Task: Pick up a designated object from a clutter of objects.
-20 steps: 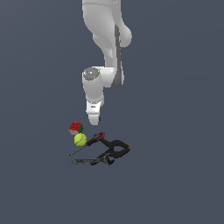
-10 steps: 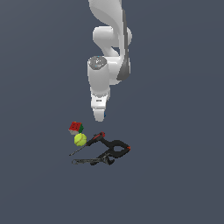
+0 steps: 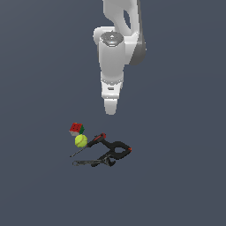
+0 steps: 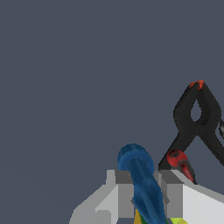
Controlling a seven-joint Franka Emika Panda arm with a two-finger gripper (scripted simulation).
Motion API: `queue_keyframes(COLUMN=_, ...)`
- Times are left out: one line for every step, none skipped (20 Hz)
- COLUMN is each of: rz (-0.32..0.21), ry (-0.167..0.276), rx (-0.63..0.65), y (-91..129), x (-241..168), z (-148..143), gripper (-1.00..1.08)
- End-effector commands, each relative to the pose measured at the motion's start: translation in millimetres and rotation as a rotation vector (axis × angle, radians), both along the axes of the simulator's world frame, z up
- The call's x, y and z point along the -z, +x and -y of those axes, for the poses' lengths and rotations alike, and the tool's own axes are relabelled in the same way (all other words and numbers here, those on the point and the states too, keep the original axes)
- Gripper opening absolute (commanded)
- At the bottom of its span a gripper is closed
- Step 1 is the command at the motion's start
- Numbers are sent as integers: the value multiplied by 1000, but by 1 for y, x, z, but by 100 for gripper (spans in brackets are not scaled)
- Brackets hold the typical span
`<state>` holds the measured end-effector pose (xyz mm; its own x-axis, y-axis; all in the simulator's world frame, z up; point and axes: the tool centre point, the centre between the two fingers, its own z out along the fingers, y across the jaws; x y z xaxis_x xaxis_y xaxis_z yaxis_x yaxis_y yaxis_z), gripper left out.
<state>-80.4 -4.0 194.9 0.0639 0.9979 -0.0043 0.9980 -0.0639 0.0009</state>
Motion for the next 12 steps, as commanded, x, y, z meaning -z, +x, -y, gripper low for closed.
queue_keyframes(rz=-1, ry=0, rx=0, y=4, x=-22, z=-13, gripper=-100)
queue_keyframes(rz=-1, ry=0, rx=0, y=6, x=-31, z=-19, gripper=-100)
queue_keyframes(rz=-1, ry=0, rx=0, y=8, x=-40, z=-24, gripper=-100)
queue_keyframes(rz=-1, ry=0, rx=0, y=10, x=-49, z=-29, gripper=-100)
queue_keyframes(rz=-1, ry=0, rx=0, y=12, x=-58, z=-35, gripper=-100)
queue_keyframes(rz=-1, ry=0, rx=0, y=14, x=-67, z=-40, gripper=-100)
queue_keyframes(rz=-1, ry=0, rx=0, y=17, x=-76, z=-46, gripper=-100)
queue_keyframes(rz=-1, ry=1, rx=0, y=19, x=-85, z=-51, gripper=-100)
queue_keyframes(rz=-1, ry=1, rx=0, y=21, x=-95, z=-57, gripper=-100)
queue_keyframes(rz=-1, ry=1, rx=-1, y=23, x=-104, z=-63, gripper=-100)
queue_keyframes(rz=-1, ry=1, rx=-1, y=26, x=-113, z=-68, gripper=-100)
queue_keyframes(rz=-1, ry=2, rx=-1, y=28, x=-123, z=-74, gripper=-100)
